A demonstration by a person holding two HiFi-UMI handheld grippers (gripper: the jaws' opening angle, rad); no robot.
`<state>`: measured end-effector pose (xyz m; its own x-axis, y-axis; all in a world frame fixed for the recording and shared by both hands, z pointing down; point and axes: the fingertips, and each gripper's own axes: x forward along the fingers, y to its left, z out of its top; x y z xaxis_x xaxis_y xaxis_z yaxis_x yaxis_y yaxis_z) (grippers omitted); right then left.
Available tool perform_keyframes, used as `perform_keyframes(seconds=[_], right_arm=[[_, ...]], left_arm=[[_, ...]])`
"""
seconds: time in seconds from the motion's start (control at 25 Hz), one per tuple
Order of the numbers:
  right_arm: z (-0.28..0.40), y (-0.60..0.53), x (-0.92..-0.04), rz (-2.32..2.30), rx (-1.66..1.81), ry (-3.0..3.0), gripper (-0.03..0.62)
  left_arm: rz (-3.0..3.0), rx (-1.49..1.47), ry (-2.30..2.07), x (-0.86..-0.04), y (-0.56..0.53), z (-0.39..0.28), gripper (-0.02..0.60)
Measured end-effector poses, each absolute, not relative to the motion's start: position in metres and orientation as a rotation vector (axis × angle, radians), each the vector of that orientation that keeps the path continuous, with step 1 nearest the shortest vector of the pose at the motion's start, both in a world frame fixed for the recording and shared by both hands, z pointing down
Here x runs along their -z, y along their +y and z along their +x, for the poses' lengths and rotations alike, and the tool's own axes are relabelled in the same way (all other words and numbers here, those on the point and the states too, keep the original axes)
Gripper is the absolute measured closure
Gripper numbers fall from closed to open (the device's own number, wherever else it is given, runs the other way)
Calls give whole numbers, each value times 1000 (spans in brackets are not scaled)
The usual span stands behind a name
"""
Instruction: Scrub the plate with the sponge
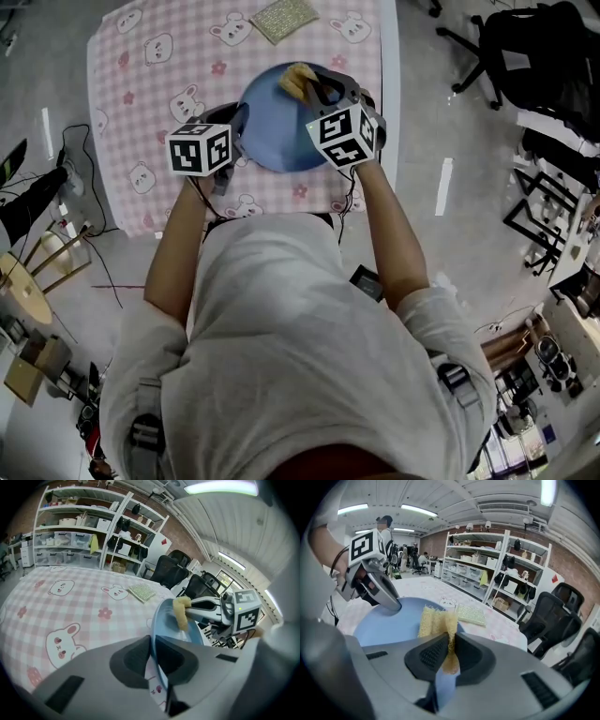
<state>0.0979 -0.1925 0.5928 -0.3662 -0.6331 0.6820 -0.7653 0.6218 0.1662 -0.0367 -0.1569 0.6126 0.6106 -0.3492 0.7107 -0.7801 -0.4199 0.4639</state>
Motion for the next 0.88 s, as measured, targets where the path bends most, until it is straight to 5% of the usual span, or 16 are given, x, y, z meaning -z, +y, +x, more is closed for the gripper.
perform_keyframes(seconds=[0.88], right_arm=[[46,-182,-603,801,79,-2139,548]], left_arm=[[2023,-648,-923,-601,-153,-30,537]])
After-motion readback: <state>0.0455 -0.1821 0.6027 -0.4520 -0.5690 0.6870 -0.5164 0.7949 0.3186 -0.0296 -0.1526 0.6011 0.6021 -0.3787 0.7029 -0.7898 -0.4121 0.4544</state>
